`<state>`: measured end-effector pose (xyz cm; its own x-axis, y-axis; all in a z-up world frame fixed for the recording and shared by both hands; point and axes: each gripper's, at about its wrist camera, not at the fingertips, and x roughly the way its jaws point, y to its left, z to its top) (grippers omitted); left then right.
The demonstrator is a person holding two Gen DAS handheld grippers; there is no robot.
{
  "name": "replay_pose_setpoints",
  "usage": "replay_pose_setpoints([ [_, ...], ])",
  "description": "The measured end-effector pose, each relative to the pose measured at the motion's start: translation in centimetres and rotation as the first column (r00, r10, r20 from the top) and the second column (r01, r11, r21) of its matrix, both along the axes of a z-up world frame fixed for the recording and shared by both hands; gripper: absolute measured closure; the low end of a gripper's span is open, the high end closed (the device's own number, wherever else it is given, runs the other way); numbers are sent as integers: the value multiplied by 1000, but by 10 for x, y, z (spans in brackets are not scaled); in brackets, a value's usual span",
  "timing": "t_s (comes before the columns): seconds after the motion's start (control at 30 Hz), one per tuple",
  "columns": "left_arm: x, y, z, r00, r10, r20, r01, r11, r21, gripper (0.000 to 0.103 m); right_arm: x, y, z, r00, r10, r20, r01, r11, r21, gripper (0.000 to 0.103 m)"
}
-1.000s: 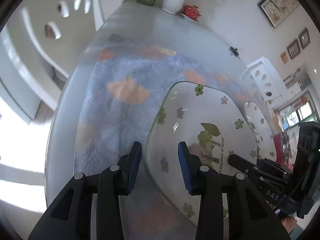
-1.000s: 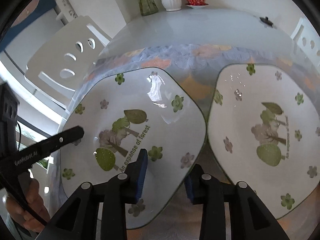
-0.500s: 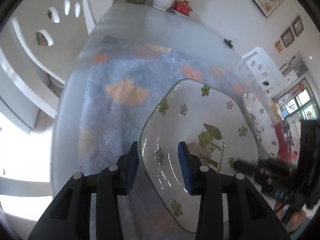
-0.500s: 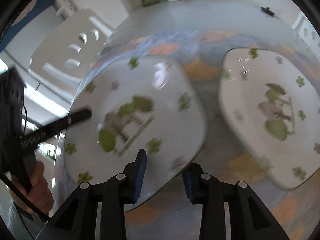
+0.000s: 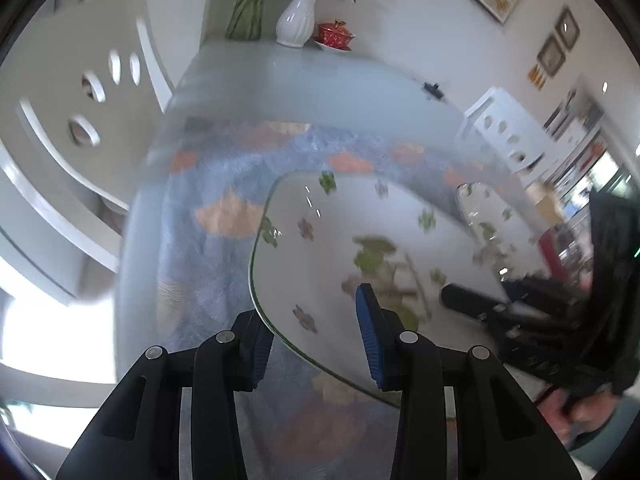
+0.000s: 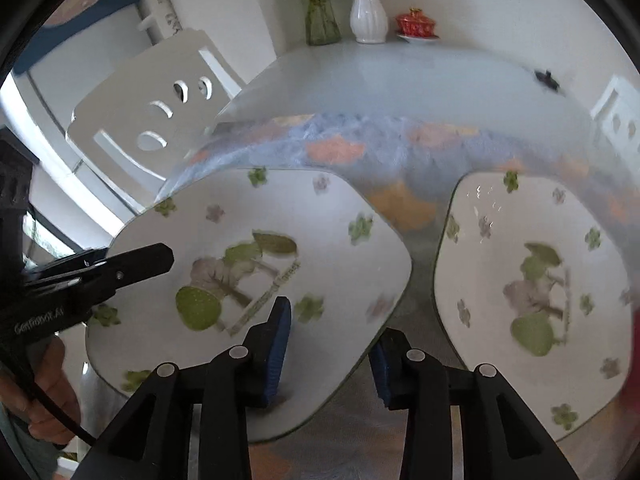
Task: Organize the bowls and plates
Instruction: 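Lift the hexagonal plate and carry it over the Sunflower plate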
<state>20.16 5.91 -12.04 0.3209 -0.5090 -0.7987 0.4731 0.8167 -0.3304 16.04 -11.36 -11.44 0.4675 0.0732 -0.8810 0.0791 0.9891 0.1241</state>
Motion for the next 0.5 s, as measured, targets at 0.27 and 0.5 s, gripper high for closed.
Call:
replay_pose_setpoints([
  [0.27,-3,6,3,1000,28,-1,-28,999,-29,72,-5,-2,1,1000,20,18,-20,1000,-12,68],
  [0.5,-18,13,44,995,35,90,-30,998,-55,72,-17,6,39,993,34,114,-29,999,-46,68],
])
